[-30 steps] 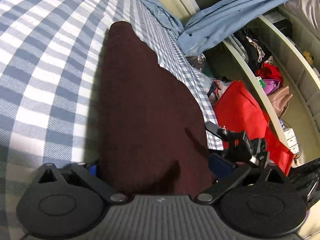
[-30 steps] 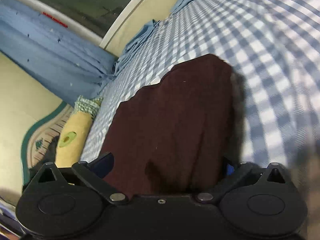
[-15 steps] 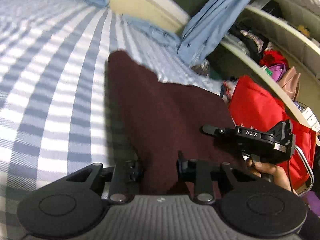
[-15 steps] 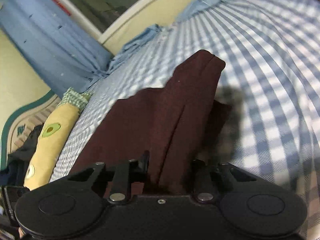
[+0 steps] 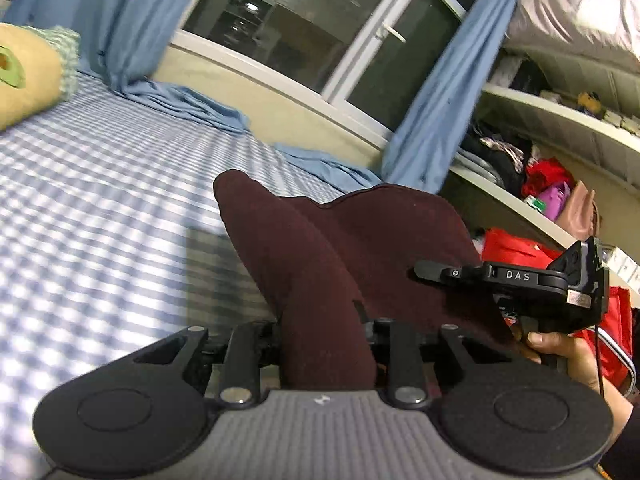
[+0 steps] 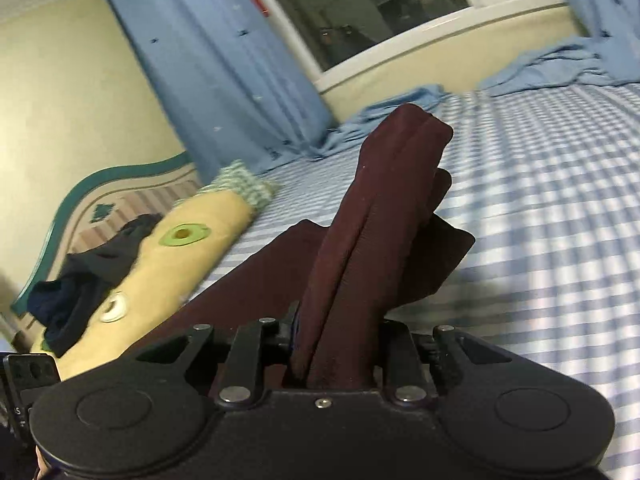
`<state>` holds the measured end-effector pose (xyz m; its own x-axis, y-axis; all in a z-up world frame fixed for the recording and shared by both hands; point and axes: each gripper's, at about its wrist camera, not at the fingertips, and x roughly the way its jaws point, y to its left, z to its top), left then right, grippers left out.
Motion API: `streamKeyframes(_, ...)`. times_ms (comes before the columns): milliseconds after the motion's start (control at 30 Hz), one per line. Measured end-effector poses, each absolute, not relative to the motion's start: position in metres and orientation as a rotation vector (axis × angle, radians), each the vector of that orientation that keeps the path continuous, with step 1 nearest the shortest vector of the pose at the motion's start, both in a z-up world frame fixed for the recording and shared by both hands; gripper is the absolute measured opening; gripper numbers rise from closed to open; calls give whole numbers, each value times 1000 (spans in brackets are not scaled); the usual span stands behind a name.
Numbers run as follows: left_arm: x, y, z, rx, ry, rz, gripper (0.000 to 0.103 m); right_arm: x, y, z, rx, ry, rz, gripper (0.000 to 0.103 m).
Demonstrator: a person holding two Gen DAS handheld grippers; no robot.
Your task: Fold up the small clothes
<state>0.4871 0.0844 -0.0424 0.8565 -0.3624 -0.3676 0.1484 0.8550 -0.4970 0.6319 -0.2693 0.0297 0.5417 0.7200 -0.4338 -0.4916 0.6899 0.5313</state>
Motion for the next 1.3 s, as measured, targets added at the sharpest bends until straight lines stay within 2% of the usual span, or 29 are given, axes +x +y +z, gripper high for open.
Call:
streamKeyframes(200, 440, 137, -50, -489, 488, -206, 28, 614, -204, 14, 423, 715, 794, 23)
streamKeyframes(467, 392, 173, -90, -517, 548, -143, 27, 583, -157, -31, 457, 849, 827, 23)
streamKeyframes(567, 380, 165, -102, -448, 580, -108, 32, 572, -156, -46, 451, 870, 806, 24)
streamKeyframes(633, 372, 157, -107, -419, 581, -69, 50, 563, -160, -56, 450, 865, 792, 32)
streamKeyframes(667, 366, 155, -108, -399, 579, -43, 55, 560, -165, -61, 460, 868, 763, 45)
streamKeyframes(700, 361, 153, -109, -378, 578, -25, 61, 559, -172, -66, 476, 880, 724, 62)
streamKeyframes(733, 355, 153, -107, -352, 578, -9, 66, 556, -181, -71, 499, 899, 695, 72)
streamKeyframes(800, 336, 153, -102, -281, 576, 2, 68, 549, -200, -74, 571, 919, 657, 80)
streamKeyframes(833, 326, 153, -98, -241, 579, 11, 73, 542, -211, -70, 594, 916, 647, 83)
streamKeyframes(1000, 281, 157, -64, -182, 543, 56, 76, 481, -244, -28, 503, 782, 687, 86)
streamKeyframes(1100, 279, 155, -46, -195, 495, 55, 82, 443, -236, -7, 480, 741, 843, 88)
streamKeyframes(1200, 298, 149, -53, -166, 521, 96, 83, 415, -215, -8, 473, 755, 988, 89)
streamKeyframes(1300, 313, 147, -83, -122, 611, 141, 81, 406, -199, -26, 397, 807, 971, 87)
